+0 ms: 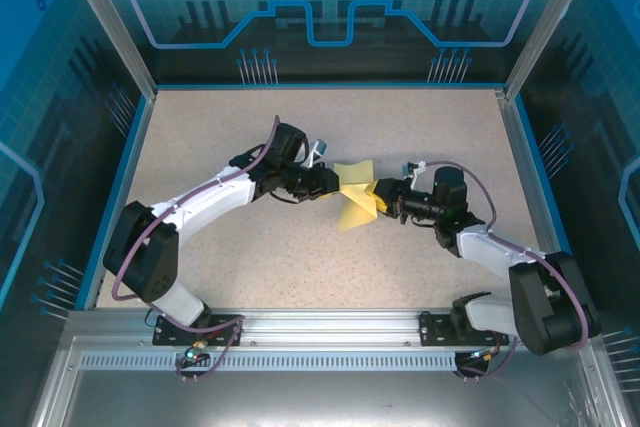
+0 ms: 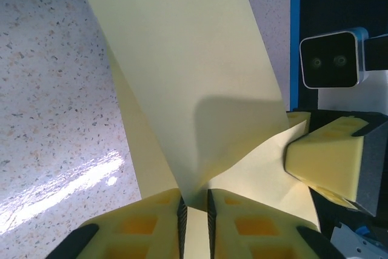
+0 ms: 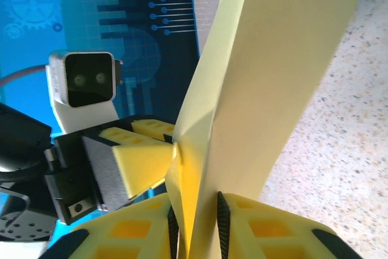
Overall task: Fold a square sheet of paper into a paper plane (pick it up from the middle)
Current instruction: Turn over the paper at the center of the table.
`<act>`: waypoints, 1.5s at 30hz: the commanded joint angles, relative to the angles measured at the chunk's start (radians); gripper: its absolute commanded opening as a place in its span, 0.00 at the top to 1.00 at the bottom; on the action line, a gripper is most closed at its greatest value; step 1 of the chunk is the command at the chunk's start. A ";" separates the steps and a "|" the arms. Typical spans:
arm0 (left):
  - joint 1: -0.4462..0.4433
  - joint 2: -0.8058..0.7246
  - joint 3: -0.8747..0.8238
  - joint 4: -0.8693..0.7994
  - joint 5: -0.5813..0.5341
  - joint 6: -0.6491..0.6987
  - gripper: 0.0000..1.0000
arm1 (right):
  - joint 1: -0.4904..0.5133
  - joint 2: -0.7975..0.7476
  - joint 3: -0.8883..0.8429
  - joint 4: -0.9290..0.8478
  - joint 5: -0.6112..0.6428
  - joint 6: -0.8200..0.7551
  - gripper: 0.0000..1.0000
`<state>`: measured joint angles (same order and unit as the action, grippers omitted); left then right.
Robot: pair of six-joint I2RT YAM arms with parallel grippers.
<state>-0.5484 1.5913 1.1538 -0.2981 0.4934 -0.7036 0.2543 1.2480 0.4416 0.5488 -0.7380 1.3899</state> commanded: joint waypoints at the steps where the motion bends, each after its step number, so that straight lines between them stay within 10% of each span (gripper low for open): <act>1: 0.009 -0.040 -0.006 -0.045 -0.003 0.043 0.75 | -0.015 -0.038 0.053 -0.143 -0.005 -0.102 0.77; 17: -0.015 -0.107 0.016 -0.098 -0.072 0.164 0.52 | -0.016 -0.064 0.169 -0.578 0.090 -0.415 0.91; 39: -0.364 -0.159 -0.038 0.008 -0.551 0.592 0.40 | -0.019 0.008 0.276 -0.658 0.086 -0.327 1.00; 45: -0.344 -0.160 -0.029 -0.028 -0.579 0.582 0.31 | -0.017 0.006 0.420 -0.954 0.241 -0.560 1.00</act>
<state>-0.9054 1.4567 1.1172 -0.3168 -0.0433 -0.1394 0.2485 1.2617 0.7834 -0.2474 -0.5762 0.9524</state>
